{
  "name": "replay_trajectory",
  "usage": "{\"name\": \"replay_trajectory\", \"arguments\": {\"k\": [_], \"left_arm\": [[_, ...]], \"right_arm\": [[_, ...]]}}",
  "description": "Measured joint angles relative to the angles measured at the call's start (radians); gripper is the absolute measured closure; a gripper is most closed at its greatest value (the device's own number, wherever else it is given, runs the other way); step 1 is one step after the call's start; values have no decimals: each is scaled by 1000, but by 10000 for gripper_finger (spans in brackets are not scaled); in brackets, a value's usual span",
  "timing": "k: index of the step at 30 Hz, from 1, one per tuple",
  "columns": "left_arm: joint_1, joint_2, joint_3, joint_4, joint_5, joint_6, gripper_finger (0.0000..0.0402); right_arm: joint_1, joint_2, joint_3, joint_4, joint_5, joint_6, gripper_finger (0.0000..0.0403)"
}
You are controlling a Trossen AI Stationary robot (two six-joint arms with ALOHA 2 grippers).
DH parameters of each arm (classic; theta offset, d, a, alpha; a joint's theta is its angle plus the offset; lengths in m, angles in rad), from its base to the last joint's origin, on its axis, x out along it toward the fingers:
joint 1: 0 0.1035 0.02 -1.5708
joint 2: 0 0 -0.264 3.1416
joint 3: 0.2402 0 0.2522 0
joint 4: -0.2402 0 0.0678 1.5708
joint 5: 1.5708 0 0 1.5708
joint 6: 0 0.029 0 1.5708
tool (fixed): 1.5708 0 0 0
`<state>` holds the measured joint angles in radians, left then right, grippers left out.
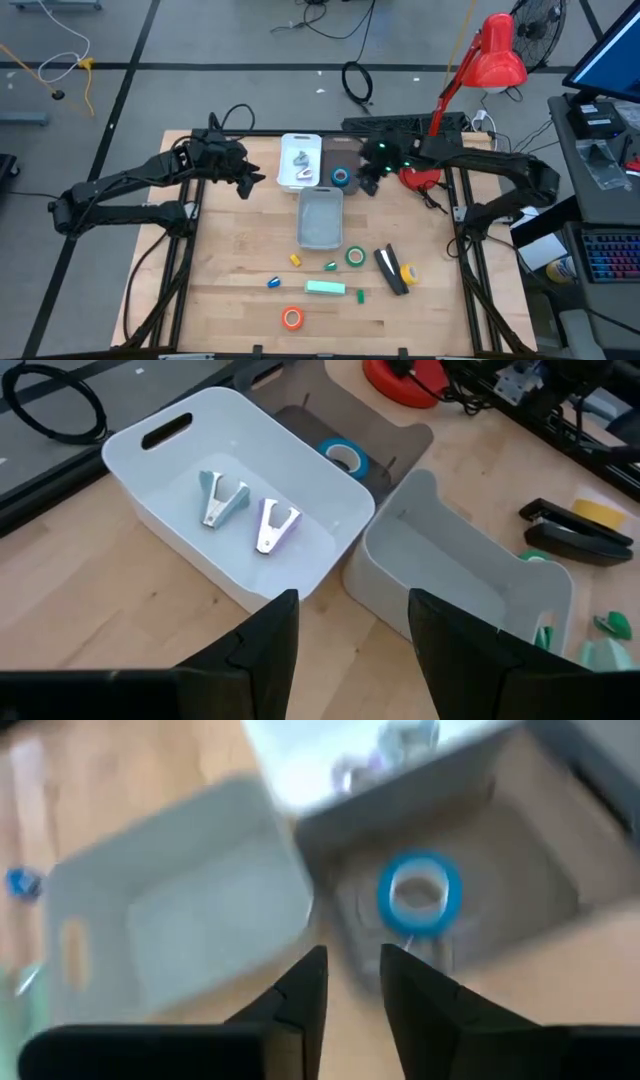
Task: Pick and place Stapler, Stapler remover, tape
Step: Put the yellow tape into the black bin
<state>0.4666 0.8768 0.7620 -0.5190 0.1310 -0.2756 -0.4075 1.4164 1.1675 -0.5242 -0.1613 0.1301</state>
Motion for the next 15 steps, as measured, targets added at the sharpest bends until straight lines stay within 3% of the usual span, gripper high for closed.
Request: {"name": "replay_trajectory", "arguments": {"k": [8,15], "left_arm": [[-31,0,0,0,-1,-35,211],[-59,0,0,0,-2,-64,211]], "right_arm": [[111,-217,0,-481,-26,173,323],[266,-334,0,-748,-108,258,323]]}}
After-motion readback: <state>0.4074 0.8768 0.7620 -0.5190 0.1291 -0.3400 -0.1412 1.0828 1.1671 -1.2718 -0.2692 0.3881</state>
